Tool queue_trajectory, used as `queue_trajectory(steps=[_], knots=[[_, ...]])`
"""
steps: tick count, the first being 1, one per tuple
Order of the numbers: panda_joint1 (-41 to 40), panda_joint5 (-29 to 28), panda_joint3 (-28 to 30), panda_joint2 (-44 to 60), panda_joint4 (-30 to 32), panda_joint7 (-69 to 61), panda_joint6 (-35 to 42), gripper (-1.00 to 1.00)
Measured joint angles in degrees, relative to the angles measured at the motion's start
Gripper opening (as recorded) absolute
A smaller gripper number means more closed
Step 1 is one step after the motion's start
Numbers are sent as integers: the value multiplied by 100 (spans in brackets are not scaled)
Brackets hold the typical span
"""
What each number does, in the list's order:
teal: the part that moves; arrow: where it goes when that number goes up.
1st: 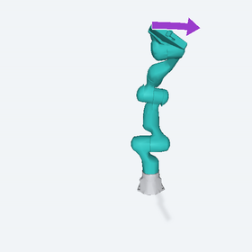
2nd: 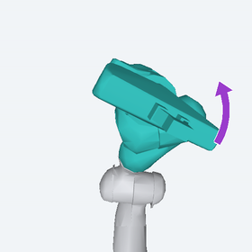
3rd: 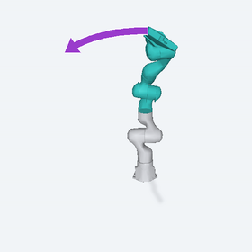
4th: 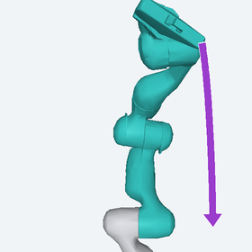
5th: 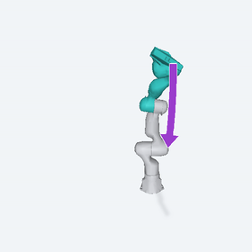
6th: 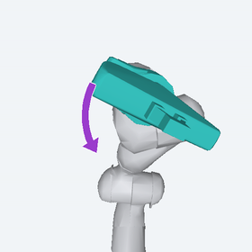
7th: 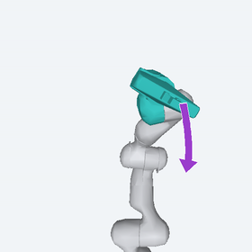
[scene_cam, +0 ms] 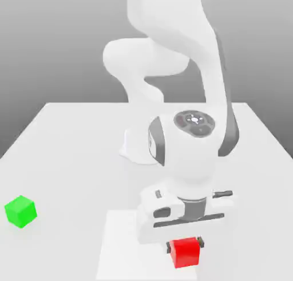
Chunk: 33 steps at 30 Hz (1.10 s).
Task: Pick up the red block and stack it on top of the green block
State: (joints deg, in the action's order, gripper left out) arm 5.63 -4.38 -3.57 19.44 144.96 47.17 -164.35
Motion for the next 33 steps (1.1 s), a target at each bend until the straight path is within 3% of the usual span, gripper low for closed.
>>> queue_trajectory(steps=[3,9,24,30,31,33], knots=[[-2,-8,-1,11,-1,7,-9,-100],[-211,228,-76,-999,156,-279,843,-100],[-3368,542,1811,-1640,250,-3346,1399,-100],[-3675,1149,1605,-760,206,-4039,593,-100],[-3712,1220,1556,-641,201,-4092,484,100],[-3712,1220,1556,-641,201,-4092,484,100]])
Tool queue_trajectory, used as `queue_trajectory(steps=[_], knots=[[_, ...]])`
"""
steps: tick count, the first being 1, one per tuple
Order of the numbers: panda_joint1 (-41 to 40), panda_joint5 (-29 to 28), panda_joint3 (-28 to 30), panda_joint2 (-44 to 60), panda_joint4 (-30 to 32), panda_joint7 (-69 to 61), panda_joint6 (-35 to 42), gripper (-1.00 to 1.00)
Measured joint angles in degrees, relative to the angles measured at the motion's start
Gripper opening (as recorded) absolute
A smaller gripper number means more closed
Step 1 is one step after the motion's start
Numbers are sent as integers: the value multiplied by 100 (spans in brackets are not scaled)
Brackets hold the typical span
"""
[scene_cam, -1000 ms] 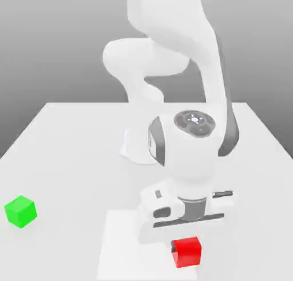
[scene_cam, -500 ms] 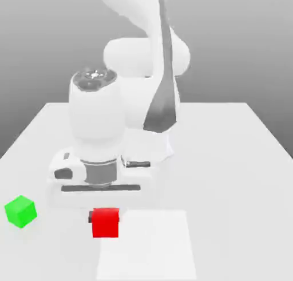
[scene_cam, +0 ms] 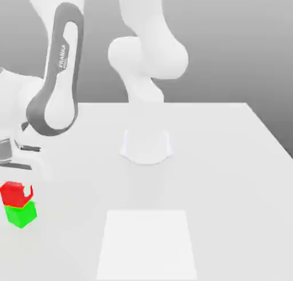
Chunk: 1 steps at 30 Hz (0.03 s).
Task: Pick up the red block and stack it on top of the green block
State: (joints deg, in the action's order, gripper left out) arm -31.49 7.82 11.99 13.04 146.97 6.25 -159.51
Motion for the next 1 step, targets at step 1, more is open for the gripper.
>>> queue_trajectory(steps=[1], knots=[[0,0,0,0,0,0,0,100]])
